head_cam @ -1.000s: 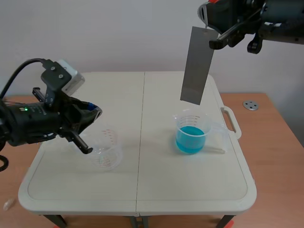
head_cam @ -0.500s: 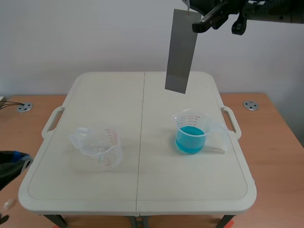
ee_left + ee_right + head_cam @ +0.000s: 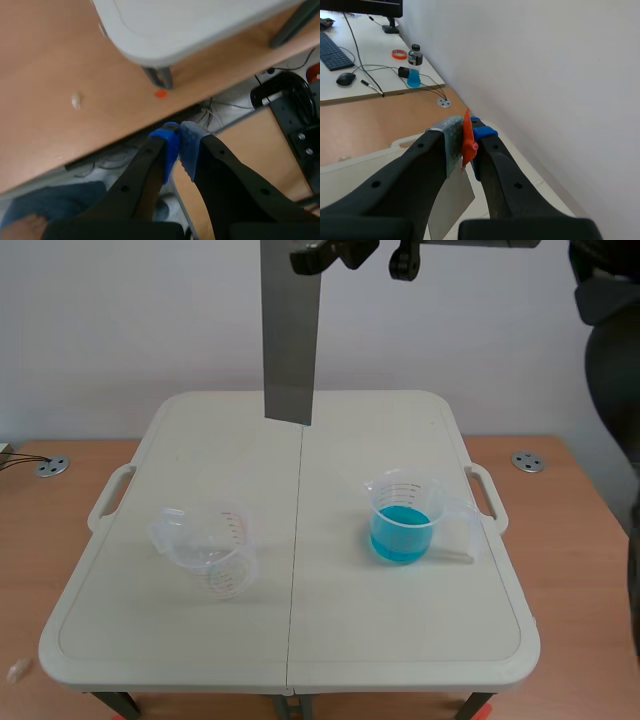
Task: Hold the metal plate by the orange handle, dip it into the blue solution, take it out and point at it, then put the plate back in the beaker on the left.
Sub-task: 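Raise the plate and point at it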
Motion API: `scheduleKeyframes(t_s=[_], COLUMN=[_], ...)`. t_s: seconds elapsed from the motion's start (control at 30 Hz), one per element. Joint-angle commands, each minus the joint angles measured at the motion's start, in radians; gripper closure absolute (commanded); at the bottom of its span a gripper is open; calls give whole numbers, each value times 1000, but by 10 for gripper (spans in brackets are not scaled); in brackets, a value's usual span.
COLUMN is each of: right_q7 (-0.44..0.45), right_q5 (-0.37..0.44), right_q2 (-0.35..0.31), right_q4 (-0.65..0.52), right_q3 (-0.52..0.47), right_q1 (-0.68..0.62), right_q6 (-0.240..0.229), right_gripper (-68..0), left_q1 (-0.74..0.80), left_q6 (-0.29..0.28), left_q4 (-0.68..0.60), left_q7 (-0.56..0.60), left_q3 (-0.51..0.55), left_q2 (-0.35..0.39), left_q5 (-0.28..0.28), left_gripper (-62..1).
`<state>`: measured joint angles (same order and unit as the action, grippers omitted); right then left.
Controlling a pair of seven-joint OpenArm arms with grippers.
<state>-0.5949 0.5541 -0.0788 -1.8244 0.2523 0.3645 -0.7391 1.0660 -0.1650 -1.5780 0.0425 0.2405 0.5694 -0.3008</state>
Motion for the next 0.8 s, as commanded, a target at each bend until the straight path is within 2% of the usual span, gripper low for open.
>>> scheduleKeyframes(t_s=[0.0,0.2,0.37,0.57,0.77], right_q7=[8,0,-8,-9,-8], right_q5=[-1,-26,-35,-59,-79], right_q2=[17,76,126,172,204], right_q4=[-18,-13,0,56,124], right_q3=[14,80,135,183,213], right_q1=[33,53,54,54,54], right_q6=[-6,-2,-2,-2,-2], right_gripper=[-13,-13,-13,-13,-13], left_q1=[13,19,18,11,11], left_q6=[-3,-5,-6,-14,-14], left_q4=[3,63,120,183,207], left_q7=[13,10,10,11,11], left_q3=[-8,-8,-13,-20,-31], left_q2=[-44,-201,-291,-341,-345], left_q5=[13,78,112,111,111], left_gripper=[-19,-18,-18,-19,-18])
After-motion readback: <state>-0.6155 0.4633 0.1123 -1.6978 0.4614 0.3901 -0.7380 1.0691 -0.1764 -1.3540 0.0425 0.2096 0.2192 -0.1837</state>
